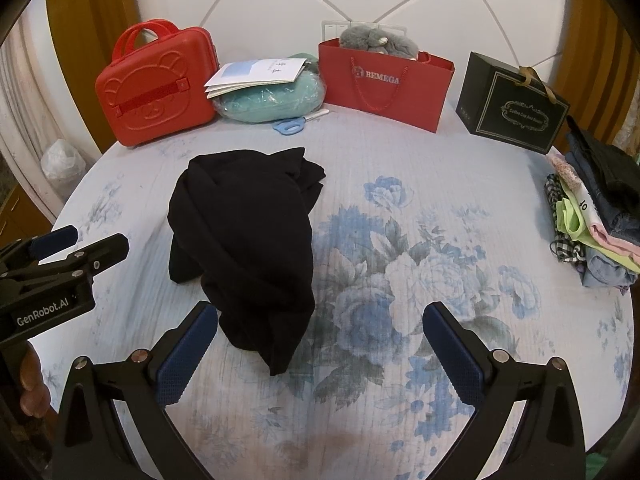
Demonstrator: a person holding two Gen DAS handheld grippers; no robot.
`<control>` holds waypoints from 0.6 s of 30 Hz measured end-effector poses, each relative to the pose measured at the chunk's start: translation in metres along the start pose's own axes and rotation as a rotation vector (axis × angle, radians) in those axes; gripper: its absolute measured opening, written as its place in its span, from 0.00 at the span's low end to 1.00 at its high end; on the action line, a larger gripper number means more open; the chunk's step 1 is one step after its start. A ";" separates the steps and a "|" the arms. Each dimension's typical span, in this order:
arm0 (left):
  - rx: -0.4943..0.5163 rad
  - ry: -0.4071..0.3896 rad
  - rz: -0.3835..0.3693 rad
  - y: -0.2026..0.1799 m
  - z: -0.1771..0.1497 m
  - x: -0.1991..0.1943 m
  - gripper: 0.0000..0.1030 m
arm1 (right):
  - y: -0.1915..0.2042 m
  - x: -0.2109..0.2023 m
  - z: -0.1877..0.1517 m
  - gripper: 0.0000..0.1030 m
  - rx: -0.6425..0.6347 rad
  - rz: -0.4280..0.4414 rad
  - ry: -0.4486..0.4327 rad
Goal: Fold clothes
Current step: 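Move both grippers toward the crumpled black garment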
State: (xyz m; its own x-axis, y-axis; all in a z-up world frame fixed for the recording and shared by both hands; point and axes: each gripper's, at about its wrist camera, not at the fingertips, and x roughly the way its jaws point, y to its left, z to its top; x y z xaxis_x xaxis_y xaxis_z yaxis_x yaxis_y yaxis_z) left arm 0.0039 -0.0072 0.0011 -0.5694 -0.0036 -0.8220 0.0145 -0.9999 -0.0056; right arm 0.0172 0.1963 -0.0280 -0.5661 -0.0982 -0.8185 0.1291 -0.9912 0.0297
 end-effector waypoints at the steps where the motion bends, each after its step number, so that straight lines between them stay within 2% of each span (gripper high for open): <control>1: 0.000 0.001 0.000 0.000 0.000 0.000 0.83 | 0.000 0.000 0.000 1.00 0.001 0.000 0.001; 18: -0.023 0.028 -0.019 0.004 -0.001 0.010 0.83 | -0.001 0.007 0.000 1.00 0.013 -0.003 0.014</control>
State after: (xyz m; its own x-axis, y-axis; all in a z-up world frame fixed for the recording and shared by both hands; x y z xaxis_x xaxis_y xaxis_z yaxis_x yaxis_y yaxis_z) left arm -0.0011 -0.0111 -0.0079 -0.5462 0.0162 -0.8375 0.0232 -0.9991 -0.0345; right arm 0.0133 0.1970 -0.0337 -0.5551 -0.0937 -0.8265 0.1163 -0.9926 0.0344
